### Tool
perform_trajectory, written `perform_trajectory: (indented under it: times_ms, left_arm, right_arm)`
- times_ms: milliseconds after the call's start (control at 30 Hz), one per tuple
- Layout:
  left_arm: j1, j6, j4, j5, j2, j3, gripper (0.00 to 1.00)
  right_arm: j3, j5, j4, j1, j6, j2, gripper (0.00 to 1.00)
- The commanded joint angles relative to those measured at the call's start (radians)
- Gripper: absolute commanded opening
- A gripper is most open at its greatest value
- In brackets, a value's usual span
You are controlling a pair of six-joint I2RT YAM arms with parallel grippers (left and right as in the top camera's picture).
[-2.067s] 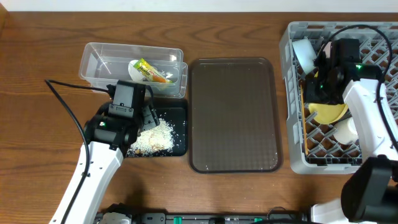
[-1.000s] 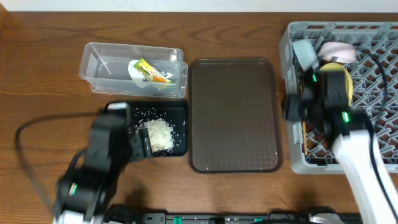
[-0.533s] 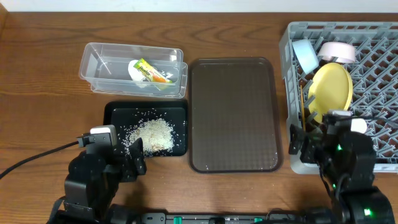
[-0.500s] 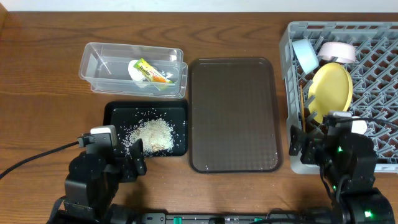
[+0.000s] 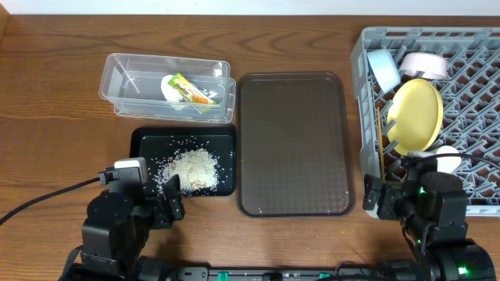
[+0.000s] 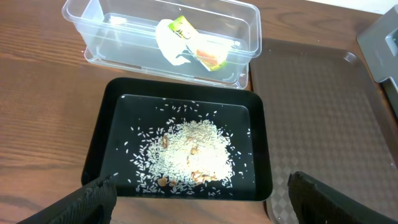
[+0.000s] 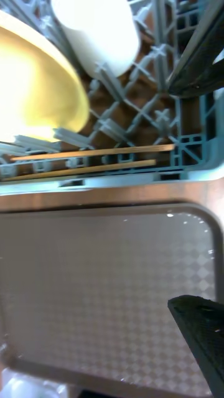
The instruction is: Sort waste into correct bins and load items into the dishwasher rack
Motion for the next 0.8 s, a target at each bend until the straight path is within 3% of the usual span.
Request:
perform_trajectory:
  times_ms: [0,133,267,533,767]
  left_arm:
    - [0.003,0.005,-0.002,-0.002,-0.002,-0.004,0.90]
    - [0.003,0.005,-0.002,-0.002,-0.002,-0.004,0.91]
    - [0.003,0.006,-0.002,-0.002,-0.002,-0.004,0.90]
    - [0.003,0.005,-0.002,-0.002,-0.002,-0.004,0.91]
    - [0.003,0.005,-0.002,-0.001,-0.002,-0.004,0.91]
  right_arm:
    - [-0.006,0.026,-0.013,0.012,0.003,-0.002,0.99]
    - [-0.017,0.031,0.051,0.012,0.003,-0.037,0.99]
    - [-0.098,0.032,0.221,0.012,-0.012,-0.150,0.99]
    - [-0.431,0.032,0.581,0.012,-0.012,-0.515,0.99]
    - [-0.626,0.018,0.858,-0.002,-0.083,-0.576,0.99]
